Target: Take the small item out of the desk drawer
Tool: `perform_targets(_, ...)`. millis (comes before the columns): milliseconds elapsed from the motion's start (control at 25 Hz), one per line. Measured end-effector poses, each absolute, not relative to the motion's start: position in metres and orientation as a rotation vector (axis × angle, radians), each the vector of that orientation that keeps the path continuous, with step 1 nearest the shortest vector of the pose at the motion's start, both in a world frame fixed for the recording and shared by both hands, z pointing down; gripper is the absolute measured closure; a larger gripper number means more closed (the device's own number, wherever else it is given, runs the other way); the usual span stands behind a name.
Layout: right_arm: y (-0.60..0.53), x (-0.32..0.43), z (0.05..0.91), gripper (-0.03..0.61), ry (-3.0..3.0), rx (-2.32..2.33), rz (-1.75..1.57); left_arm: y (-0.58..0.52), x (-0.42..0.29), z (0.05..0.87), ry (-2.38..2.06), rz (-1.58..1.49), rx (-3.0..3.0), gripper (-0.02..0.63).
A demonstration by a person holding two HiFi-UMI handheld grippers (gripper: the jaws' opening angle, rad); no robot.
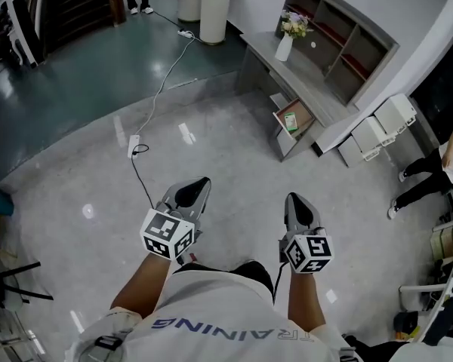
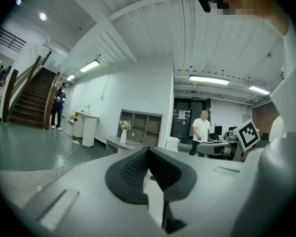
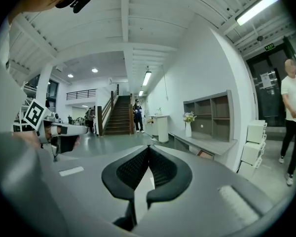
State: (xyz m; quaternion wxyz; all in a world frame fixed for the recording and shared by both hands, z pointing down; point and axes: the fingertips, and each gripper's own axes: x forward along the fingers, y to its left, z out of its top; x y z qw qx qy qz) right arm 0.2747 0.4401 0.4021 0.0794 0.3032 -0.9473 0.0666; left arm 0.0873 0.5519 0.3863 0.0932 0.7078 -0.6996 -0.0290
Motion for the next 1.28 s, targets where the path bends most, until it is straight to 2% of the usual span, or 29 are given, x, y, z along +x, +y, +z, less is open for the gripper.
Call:
perform_targets(280, 0.423, 0.254, 0.405, 0.561, -2.783, 0.937, 0.188, 0.534, 0.058, 0.396, -2.031, -0.113, 2.099, 0.615)
perform_targets(720, 0.322, 0.202, 0.405, 0.561, -2.83, 0.862, 0.213, 0.442, 0.022, 0.39, -2.086, -0.07, 2.06, 0.615)
perform_targets(1280, 0.142, 0.228, 0.422, 0.561, -2.825, 0.871, 0.34, 0.27, 0.044, 0.388, -2.084, 0.011, 2.054, 0.615)
